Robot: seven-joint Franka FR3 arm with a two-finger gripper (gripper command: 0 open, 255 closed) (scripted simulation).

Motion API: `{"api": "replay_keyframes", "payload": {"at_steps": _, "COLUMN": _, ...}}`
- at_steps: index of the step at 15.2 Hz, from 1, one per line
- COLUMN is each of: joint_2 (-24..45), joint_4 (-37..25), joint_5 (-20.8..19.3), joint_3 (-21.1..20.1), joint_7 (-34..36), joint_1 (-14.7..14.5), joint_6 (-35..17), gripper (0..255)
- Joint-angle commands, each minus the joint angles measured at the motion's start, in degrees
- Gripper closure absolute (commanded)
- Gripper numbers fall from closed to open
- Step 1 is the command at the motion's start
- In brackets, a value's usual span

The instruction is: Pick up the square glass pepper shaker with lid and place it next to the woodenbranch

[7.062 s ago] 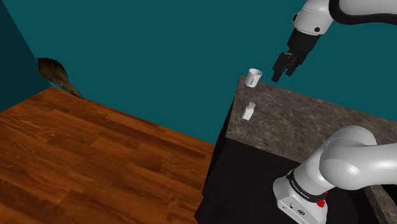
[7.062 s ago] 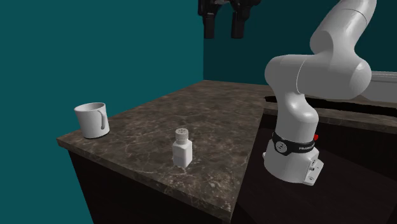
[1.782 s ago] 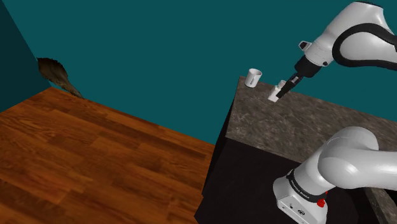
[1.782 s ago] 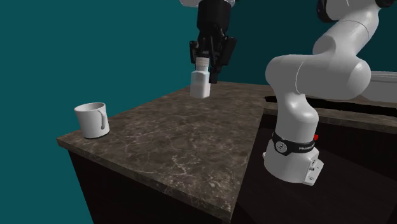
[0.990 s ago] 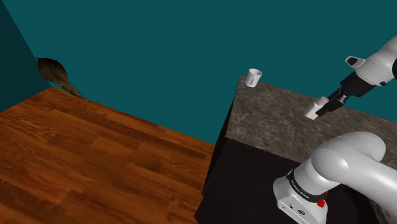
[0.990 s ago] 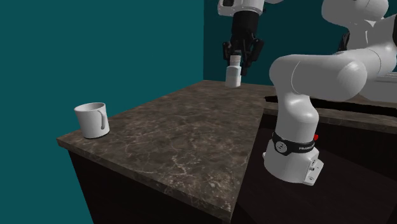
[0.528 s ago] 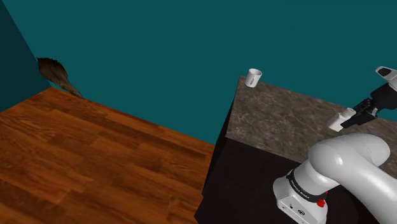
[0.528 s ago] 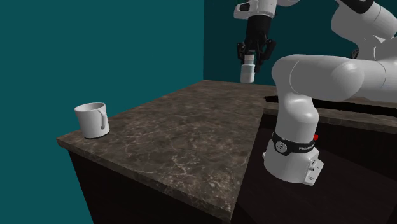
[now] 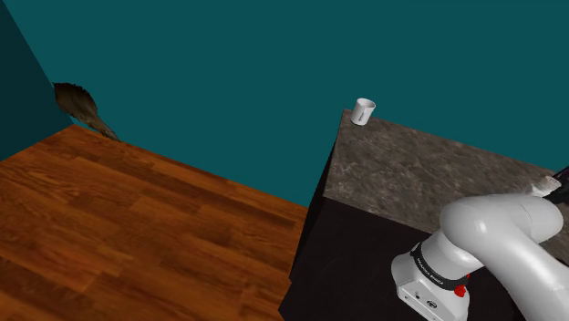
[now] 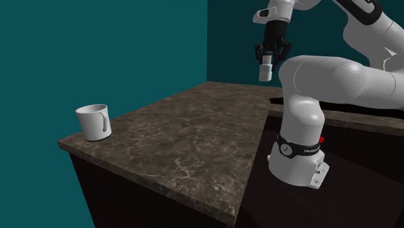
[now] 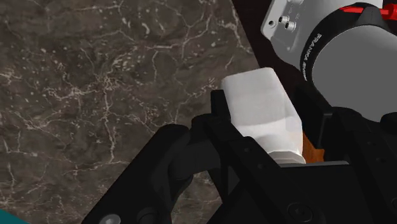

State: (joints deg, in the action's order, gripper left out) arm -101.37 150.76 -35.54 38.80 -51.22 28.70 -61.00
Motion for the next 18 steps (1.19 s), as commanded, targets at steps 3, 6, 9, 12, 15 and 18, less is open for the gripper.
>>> {"api": "replay_keyframes", "payload": {"at_steps": 3, "joint_2": -0.8, "joint_4": -5.4, "joint_5": -5.2, "joint_3": 2.7, "joint_7": -6.5, "joint_1": 1.3, "joint_6": 4.5, "gripper": 255}}
{"api": "replay_keyframes", "payload": {"at_steps": 6, "joint_2": -0.8, "joint_4": -9.7, "joint_5": -9.2, "joint_3": 4.5, "joint_7": -11.5, "joint_1": 1.8, "joint_6": 7.0, "gripper": 255}}
{"api": "replay_keyframes", "payload": {"at_steps": 9, "joint_2": -0.8, "joint_4": -14.5, "joint_5": -13.4, "joint_3": 6.0, "joint_7": -16.2, "joint_1": 1.3, "joint_6": 9.5, "gripper": 255}}
{"api": "replay_keyframes", "payload": {"at_steps": 12, "joint_2": -0.4, "joint_4": -19.5, "joint_5": -17.7, "joint_3": 7.2, "joint_7": -21.1, "joint_1": 0.5, "joint_6": 11.4, "gripper": 255}}
{"api": "replay_keyframes", "payload": {"at_steps": 15, "joint_2": 0.4, "joint_4": -24.9, "joint_5": -22.0, "joint_3": 8.2, "joint_7": -26.3, "joint_1": -0.6, "joint_6": 13.1, "gripper": 255}}
{"api": "replay_keyframes", "payload": {"at_steps": 18, "joint_2": 1.5, "joint_4": -30.7, "joint_5": -26.4, "joint_3": 9.2, "joint_7": -31.6, "joint_1": -2.0, "joint_6": 14.2, "gripper": 255}}
